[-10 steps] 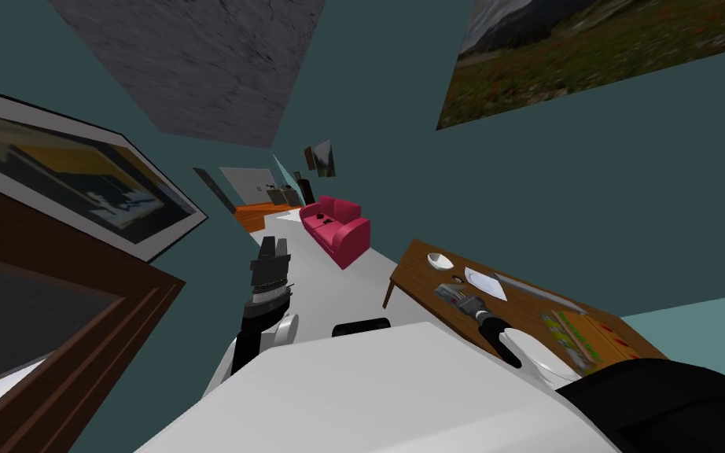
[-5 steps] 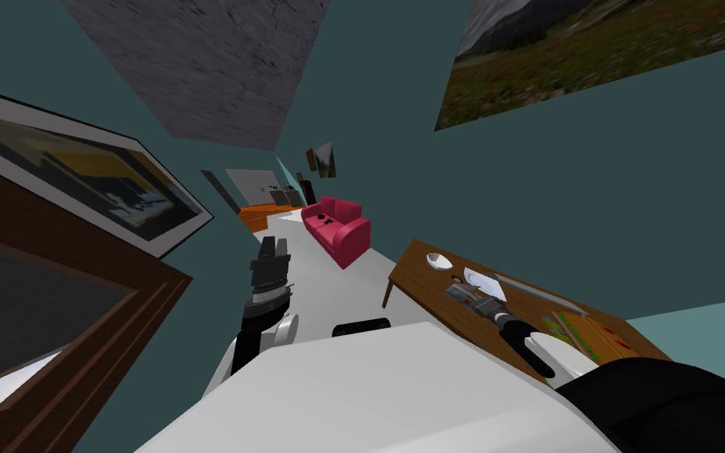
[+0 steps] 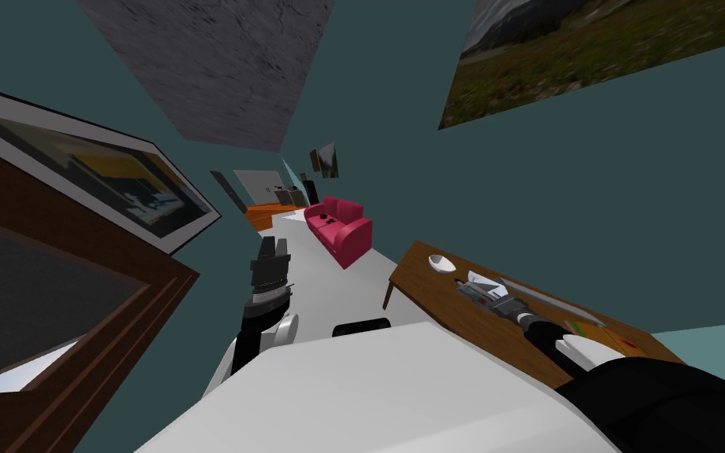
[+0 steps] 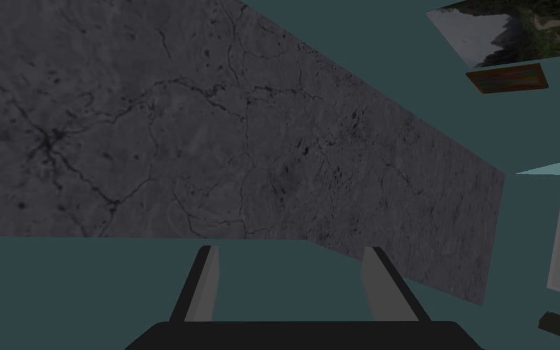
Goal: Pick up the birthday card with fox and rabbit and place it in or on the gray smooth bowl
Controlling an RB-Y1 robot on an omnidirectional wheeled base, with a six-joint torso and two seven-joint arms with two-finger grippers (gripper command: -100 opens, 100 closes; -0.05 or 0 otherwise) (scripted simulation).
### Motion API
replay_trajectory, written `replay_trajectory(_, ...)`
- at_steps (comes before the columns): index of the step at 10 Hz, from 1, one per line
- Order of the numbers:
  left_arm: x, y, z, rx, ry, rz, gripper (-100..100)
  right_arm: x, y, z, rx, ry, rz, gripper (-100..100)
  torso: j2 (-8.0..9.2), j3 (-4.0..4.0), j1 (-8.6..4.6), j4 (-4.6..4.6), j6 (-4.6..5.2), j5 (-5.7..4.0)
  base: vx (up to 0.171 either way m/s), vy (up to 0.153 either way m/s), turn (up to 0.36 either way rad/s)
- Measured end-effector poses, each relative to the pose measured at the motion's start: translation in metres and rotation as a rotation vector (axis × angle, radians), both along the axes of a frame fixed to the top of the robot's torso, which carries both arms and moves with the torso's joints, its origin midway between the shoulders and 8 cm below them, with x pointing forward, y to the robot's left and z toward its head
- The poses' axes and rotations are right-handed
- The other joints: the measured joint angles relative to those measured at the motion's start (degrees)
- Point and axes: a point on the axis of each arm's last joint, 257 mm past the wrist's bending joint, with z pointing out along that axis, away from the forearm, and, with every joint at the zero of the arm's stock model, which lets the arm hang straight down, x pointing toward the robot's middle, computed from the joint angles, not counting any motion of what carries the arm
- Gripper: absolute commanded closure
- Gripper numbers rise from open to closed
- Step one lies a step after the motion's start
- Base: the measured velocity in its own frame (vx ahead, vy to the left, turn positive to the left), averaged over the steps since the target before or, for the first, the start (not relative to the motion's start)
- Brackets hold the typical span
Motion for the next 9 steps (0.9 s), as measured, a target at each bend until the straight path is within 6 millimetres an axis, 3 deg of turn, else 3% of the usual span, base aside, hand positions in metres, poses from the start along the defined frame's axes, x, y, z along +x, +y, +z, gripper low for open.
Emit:
replay_trajectory(7, 0.000, 0.000, 0.000, 0.000, 0.000, 0.000, 0, -0.028, -0.058, 0.053, -0.005, 0.005, -0.049, 100, -0.22, -0.11, 0.19, -0.01, -0.07, 0.08, 0.039, -0.021, 0.069)
replay_trajectory(9, 0.000, 0.000, 0.000, 0.000, 0.000, 0.000, 0, -0.030, -0.065, 0.062, 0.000, 0.007, -0.055, 100, -0.18, -0.09, 0.27, 0.00, -0.04, 0.10, 0.064, -0.001, 0.094)
